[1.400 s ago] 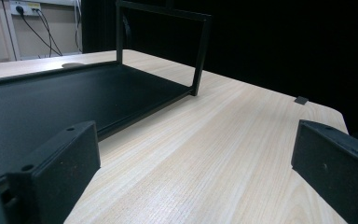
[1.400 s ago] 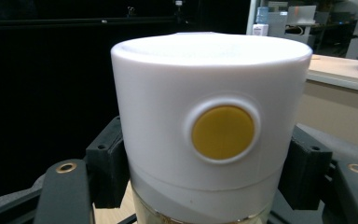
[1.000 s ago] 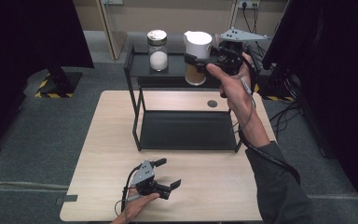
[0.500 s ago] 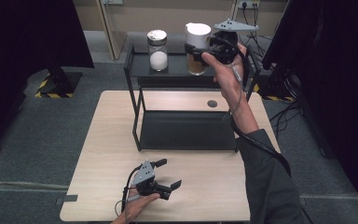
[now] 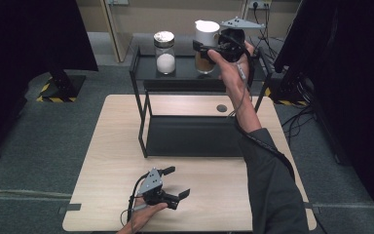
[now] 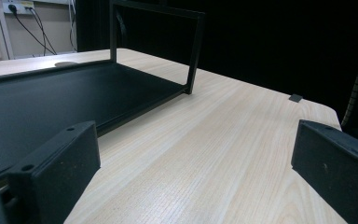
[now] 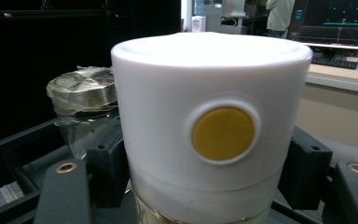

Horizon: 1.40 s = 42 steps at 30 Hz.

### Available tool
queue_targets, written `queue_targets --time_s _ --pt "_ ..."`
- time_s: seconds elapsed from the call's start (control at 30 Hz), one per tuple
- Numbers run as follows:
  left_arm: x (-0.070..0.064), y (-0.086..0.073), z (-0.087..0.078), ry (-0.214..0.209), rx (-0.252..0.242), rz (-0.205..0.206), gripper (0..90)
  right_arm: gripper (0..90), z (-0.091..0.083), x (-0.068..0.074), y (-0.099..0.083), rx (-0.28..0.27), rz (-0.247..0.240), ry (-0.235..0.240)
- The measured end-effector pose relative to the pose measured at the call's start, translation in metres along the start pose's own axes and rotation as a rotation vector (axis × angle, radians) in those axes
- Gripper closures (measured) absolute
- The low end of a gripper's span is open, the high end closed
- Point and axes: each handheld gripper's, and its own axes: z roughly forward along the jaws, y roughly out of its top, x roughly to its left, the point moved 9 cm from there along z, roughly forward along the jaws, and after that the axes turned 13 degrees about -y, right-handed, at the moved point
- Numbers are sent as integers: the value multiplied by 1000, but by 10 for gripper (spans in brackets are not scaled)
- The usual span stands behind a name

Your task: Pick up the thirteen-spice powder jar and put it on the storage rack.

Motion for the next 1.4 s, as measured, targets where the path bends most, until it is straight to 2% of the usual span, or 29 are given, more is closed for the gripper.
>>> queue_targets --time_s 0.47,1.2,1.3,1.4 --pt "0 0 0 0 -1 0 5 308 10 -1 -7 2 1 -25" --pt "-1 0 0 -3 2 3 5 305 11 0 -13 -6 -2 -43" --pt "-1 0 0 -4 3 1 5 247 10 1 -13 -5 -5 -57" --pt "-1 0 0 -5 2 2 5 140 8 -3 -13 -10 37 -59"
